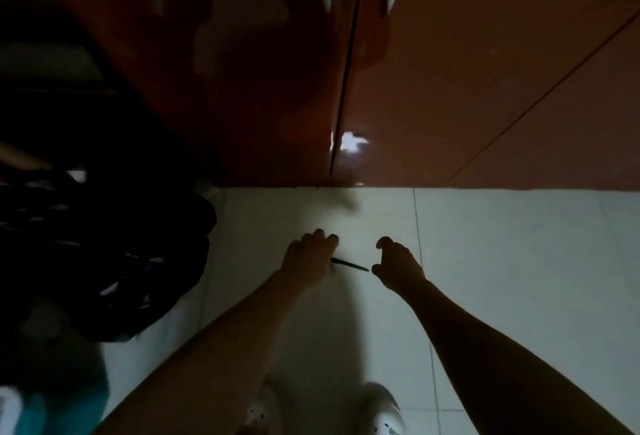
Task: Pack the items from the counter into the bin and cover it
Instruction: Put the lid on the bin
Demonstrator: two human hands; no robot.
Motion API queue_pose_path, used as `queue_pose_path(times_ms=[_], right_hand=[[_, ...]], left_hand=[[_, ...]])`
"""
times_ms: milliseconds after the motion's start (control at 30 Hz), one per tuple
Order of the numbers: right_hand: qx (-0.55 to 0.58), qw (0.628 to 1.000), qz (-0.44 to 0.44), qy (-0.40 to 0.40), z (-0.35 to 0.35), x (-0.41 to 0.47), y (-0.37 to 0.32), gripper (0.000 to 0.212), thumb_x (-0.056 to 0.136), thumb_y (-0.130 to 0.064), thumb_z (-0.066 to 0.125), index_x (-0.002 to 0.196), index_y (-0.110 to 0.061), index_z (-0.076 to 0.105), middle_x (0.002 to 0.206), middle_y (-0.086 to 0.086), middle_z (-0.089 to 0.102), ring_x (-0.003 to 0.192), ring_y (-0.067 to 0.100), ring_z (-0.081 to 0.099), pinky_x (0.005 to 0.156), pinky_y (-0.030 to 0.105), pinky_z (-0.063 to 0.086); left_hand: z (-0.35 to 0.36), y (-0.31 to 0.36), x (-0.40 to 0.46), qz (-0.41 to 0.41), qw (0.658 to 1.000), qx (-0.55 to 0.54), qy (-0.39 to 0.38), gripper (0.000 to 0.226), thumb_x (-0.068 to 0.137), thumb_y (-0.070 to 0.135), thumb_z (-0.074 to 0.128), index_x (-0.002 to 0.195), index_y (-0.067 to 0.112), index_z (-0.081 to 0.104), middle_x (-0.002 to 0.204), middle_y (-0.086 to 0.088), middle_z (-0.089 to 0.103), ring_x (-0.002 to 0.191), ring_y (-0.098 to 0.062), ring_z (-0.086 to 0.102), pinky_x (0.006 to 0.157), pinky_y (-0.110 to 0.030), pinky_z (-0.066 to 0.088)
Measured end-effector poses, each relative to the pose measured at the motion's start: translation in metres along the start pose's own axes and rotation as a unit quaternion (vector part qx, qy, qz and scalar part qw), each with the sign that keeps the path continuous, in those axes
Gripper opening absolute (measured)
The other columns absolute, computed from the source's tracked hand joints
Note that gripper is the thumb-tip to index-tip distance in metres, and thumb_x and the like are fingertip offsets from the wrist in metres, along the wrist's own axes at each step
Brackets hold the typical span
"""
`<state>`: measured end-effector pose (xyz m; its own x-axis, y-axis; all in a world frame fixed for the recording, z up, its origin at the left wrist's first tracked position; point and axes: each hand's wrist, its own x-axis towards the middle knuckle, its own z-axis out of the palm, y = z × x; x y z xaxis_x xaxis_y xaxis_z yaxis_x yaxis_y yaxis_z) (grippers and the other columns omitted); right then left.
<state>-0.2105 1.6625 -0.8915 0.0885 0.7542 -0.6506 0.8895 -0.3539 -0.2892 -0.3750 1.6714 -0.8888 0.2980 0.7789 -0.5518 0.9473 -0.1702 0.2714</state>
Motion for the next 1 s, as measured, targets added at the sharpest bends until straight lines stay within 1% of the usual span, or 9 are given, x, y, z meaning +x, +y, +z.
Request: queue_pose_path(times_ms=[100,167,267,367,533,633,733,900,1000], right_hand=[[0.043,0.999,-0.005,0.004,0.062,0.076,0.034,0.047,0.084,-0.013,0.064,0.126,-0.009,0.044,0.079,0.000,0.049,0.085,0.021,0.050,0.074,0.033,0.045],[0.026,1.000,-0.018,0.002,0.096,0.122,0.052,0.049,0.083,-0.015,0.066,0.127,-0.011,0.045,0.103,0.007,0.057,0.100,0.025,0.055,0.084,0.037,0.049],[-0.025,0.999,-0.036,0.002,0.137,0.177,0.070,0.055,0.082,-0.023,0.068,0.130,-0.015,0.044,0.130,0.011,0.050,0.121,0.029,0.048,0.097,0.041,0.046],[-0.083,0.995,-0.062,-0.004,0.168,0.206,0.084,0.051,0.083,-0.030,0.066,0.127,-0.014,0.046,0.130,0.010,0.046,0.122,0.029,0.045,0.095,0.039,0.045],[-0.180,0.976,-0.109,0.058,0.187,0.210,0.093,0.024,0.091,-0.019,0.048,0.113,-0.009,0.052,0.118,0.010,0.052,0.112,0.028,0.050,0.080,0.036,0.046],[-0.196,0.970,-0.124,0.071,0.171,0.204,0.085,0.022,0.092,-0.015,0.048,0.112,-0.007,0.051,0.116,0.012,0.052,0.108,0.030,0.054,0.078,0.035,0.044],[-0.200,0.965,-0.137,0.100,0.135,0.186,0.065,0.017,0.093,-0.011,0.048,0.109,-0.010,0.053,0.112,0.009,0.054,0.102,0.028,0.058,0.077,0.034,0.042],[-0.200,0.953,-0.163,0.158,0.023,0.104,0.014,0.015,0.092,-0.009,0.050,0.106,-0.012,0.056,0.108,0.006,0.056,0.099,0.024,0.058,0.080,0.032,0.042],[-0.198,0.947,-0.177,0.183,-0.065,0.034,-0.022,0.018,0.092,-0.008,0.049,0.107,-0.012,0.057,0.110,0.006,0.056,0.102,0.024,0.057,0.084,0.034,0.044]], left_hand=[[0.075,-0.014,0.078,0.024,0.999,-0.011,-0.032,0.052,0.089,0.024,0.060,0.136,0.016,0.040,0.134,-0.010,0.040,0.122,-0.029,0.043,0.099,-0.041,0.041],[0.116,-0.027,0.123,0.038,0.999,0.013,-0.032,0.051,0.091,0.017,0.056,0.138,0.015,0.037,0.138,-0.011,0.036,0.126,-0.031,0.040,0.101,-0.043,0.040],[0.165,-0.050,0.173,0.071,0.993,0.087,-0.043,0.054,0.094,0.016,0.048,0.143,0.013,0.028,0.143,-0.013,0.029,0.128,-0.032,0.037,0.100,-0.044,0.040],[0.199,-0.068,0.201,0.104,0.985,0.131,-0.039,0.048,0.093,0.024,0.049,0.136,0.012,0.033,0.137,-0.013,0.033,0.122,-0.031,0.041,0.090,-0.039,0.042],[0.219,-0.070,0.212,0.147,0.972,0.186,-0.001,0.027,0.097,0.019,0.038,0.121,0.009,0.046,0.128,-0.013,0.044,0.118,-0.030,0.044,0.084,-0.040,0.042],[0.197,-0.066,0.207,0.167,0.959,0.231,0.001,0.029,0.098,0.017,0.035,0.121,0.005,0.047,0.125,-0.014,0.047,0.114,-0.031,0.050,0.083,-0.040,0.043],[0.153,-0.062,0.191,0.203,0.955,0.211,0.050,0.035,0.095,0.020,0.032,0.114,-0.002,0.053,0.113,-0.020,0.053,0.096,-0.035,0.060,0.068,-0.038,0.047],[0.015,-0.026,0.111,0.171,0.938,0.297,0.048,0.032,0.098,0.016,0.035,0.126,0.003,0.044,0.126,-0.014,0.046,0.107,-0.030,0.055,0.078,-0.037,0.046],[-0.082,-0.002,0.044,0.182,0.918,0.330,0.121,0.032,0.093,0.031,0.049,0.118,0.012,0.058,0.115,-0.005,0.056,0.097,-0.023,0.060,0.070,-0.033,0.051]])
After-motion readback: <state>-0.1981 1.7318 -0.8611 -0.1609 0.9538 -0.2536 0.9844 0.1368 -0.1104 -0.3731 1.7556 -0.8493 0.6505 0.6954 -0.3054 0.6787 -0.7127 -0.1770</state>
